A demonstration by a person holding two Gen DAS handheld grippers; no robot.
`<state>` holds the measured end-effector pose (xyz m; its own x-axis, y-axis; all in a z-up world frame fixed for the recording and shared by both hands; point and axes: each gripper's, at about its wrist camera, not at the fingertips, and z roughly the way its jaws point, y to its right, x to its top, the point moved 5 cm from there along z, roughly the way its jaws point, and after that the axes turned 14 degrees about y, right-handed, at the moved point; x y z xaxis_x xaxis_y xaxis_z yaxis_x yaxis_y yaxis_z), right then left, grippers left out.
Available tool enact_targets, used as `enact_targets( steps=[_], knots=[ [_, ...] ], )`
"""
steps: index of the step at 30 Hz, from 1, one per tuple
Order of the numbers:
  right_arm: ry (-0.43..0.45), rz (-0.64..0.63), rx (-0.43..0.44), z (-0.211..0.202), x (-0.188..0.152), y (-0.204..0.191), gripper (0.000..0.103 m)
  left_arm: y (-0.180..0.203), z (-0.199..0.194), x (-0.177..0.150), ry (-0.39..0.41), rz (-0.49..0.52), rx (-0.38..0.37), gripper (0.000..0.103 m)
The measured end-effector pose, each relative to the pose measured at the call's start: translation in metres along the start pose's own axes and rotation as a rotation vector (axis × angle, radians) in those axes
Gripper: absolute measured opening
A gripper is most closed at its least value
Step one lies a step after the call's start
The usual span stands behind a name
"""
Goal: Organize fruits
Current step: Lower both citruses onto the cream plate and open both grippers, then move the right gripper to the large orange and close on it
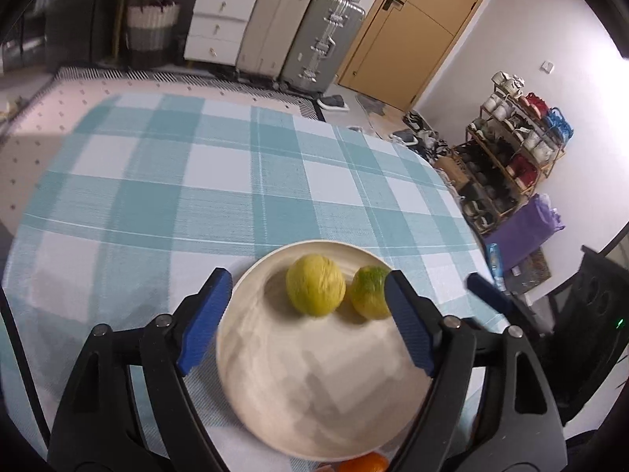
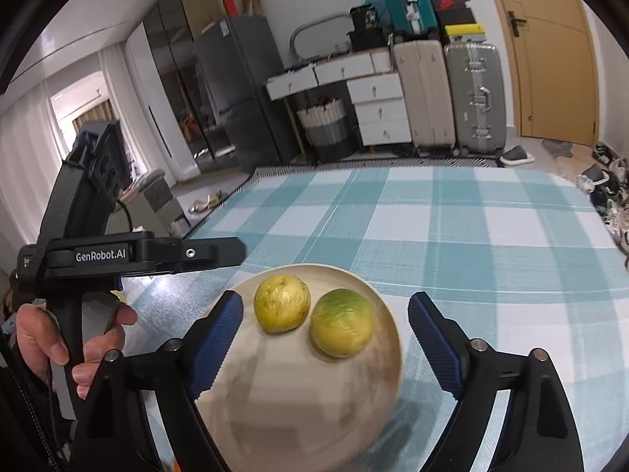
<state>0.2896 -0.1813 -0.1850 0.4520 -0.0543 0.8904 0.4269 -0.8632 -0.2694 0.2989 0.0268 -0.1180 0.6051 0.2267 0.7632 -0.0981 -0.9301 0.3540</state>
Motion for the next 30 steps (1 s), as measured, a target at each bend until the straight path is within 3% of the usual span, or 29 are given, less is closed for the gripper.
enact_targets(
  steps=[8, 12, 18, 30],
  knots=[
    [0.077, 0.012, -0.044, -0.049, 0.004, -0.002, 0.102, 0.008, -0.054, -0.014, 0.065, 0.078, 0.087, 0.082],
    [0.117, 0.023, -0.033, -0.071, 0.006, -0.008, 0.103, 0.016, -0.078, -0.02, 0.105, 0.125, 0.127, 0.084],
    [0.151, 0.004, -0.03, -0.093, 0.005, -0.021, 0.103, 0.028, -0.105, -0.03, 0.14, 0.165, 0.158, 0.1],
    [0.193, -0.028, -0.019, -0.128, 0.0, -0.045, 0.103, 0.033, -0.135, -0.052, 0.143, 0.179, 0.185, 0.102]
  ],
)
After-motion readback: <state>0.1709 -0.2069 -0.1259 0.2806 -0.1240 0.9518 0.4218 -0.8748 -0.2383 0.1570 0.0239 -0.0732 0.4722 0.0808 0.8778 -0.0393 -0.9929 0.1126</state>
